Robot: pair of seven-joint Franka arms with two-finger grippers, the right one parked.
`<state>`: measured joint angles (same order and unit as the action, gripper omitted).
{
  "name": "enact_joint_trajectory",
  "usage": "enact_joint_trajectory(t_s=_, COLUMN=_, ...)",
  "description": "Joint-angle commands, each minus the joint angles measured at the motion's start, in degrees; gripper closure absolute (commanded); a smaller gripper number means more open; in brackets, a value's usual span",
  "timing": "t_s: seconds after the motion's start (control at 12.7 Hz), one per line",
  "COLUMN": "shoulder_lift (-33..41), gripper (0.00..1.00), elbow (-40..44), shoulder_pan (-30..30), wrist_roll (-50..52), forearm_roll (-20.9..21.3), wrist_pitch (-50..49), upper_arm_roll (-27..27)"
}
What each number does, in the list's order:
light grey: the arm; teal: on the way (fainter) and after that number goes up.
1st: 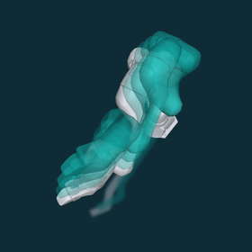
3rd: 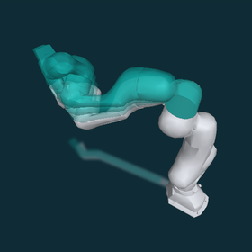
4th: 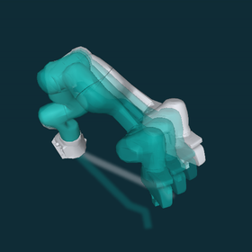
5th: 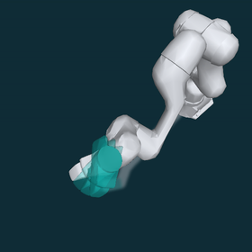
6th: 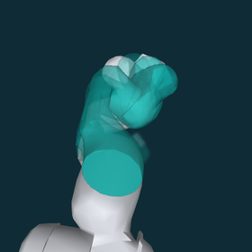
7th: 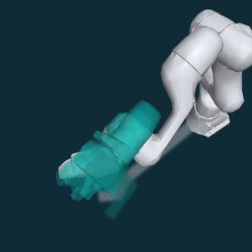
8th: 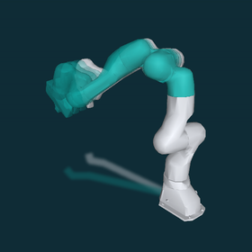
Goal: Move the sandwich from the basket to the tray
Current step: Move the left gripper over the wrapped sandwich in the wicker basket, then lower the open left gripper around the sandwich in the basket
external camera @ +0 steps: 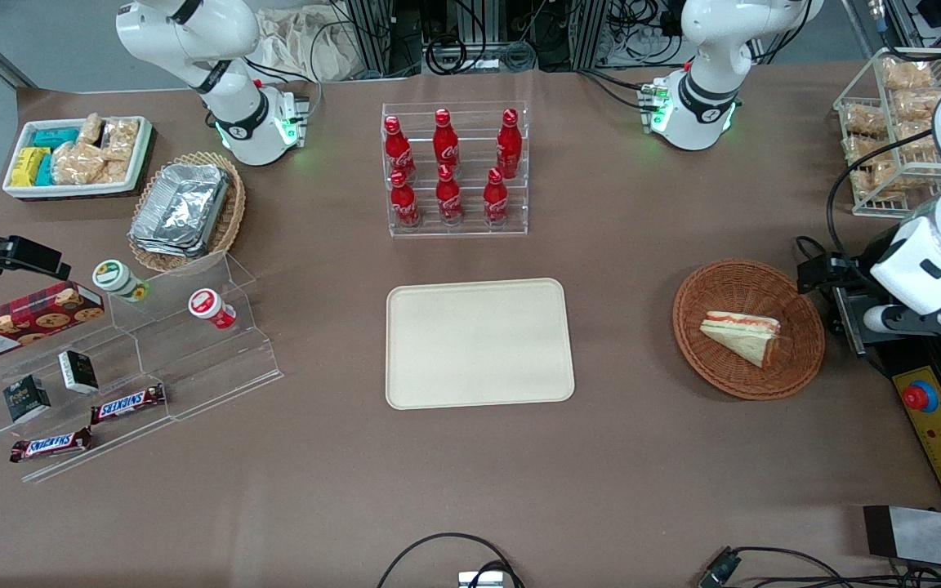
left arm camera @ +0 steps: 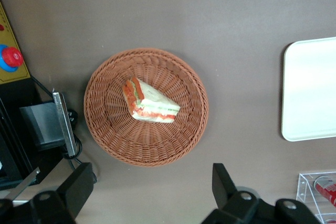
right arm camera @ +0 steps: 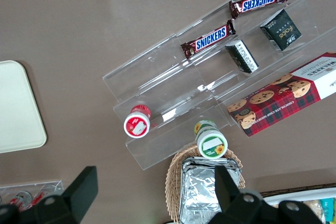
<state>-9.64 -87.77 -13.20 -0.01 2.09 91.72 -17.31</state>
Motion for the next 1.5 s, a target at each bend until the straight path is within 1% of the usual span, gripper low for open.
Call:
enact_joint_trajectory(t_s=0.0, shoulder_lift=-1.0, gripper=0.00, elbow=3.0, shoulder_pan=-0.3, wrist_roll=-1.0, forearm_roll=1.3, wrist_pitch=-2.2, upper_arm_roll=-0.4)
enact_joint_trajectory(t_s=0.24, shoulder_lift=-2.1, gripper=0.00, elbow=3.0, shoulder_pan=-0.3, wrist_roll=-0.8, forearm_roll=1.3, wrist_pitch=-2.2, upper_arm_roll=-0.4)
enact_joint_trajectory(t_s=0.39, shoulder_lift=-2.2, gripper=0.00, elbow=0.6, shoulder_pan=-0.3, wrist_roll=0.9, forearm_roll=1.2, wrist_pitch=-1.6, upper_arm_roll=-0.4)
enact_joint_trajectory(t_s=0.55, shoulder_lift=-2.3, gripper=0.00, elbow=-2.2, shoulder_pan=-0.3, wrist_roll=8.9, forearm_roll=0.5, wrist_pitch=1.3, upper_arm_roll=-0.3)
enact_joint_trajectory(t_s=0.63, shoulder_lift=-2.1, gripper=0.00, elbow=-4.8, shoulder_pan=-1.6, wrist_roll=11.6, forearm_roll=-0.1, wrist_pitch=4.3, upper_arm_roll=-0.4)
enact_joint_trajectory(t_s=0.79, shoulder_lift=-2.1, gripper=0.00, elbow=-9.9, shoulder_pan=-1.6, wrist_roll=15.3, forearm_roll=-0.3, wrist_pitch=13.3, upper_arm_roll=-0.4)
enact_joint_trajectory(t_s=0.95, shoulder_lift=-4.4, gripper=0.00, elbow=-11.5, shoulder_pan=-1.3, wrist_roll=24.8, forearm_roll=-0.2, wrist_pitch=16.6, upper_arm_roll=-0.6)
enact_joint_trajectory(t_s=1.03, shoulder_lift=-4.2, gripper=0.00, elbow=-14.4, shoulder_pan=-1.3, wrist_roll=25.9, forearm_roll=0.3, wrist_pitch=18.6, upper_arm_roll=-0.5)
enact_joint_trajectory(t_s=1.11, shoulder_lift=-3.5, gripper=0.00, elbow=-19.1, shoulder_pan=-1.8, wrist_roll=26.1, forearm_roll=0.3, wrist_pitch=24.3, upper_arm_roll=-0.4)
enact_joint_trajectory(t_s=1.26, shoulder_lift=-2.8, gripper=0.00, elbow=-26.9, shoulder_pan=-3.7, wrist_roll=31.4, forearm_roll=-0.2, wrist_pitch=34.5, upper_arm_roll=-0.3)
enact_joint_trajectory(t_s=1.42, shoulder_lift=-4.8, gripper=0.00, elbow=-27.9, shoulder_pan=-3.8, wrist_roll=36.1, forearm_roll=0.2, wrist_pitch=36.2, upper_arm_roll=-0.3)
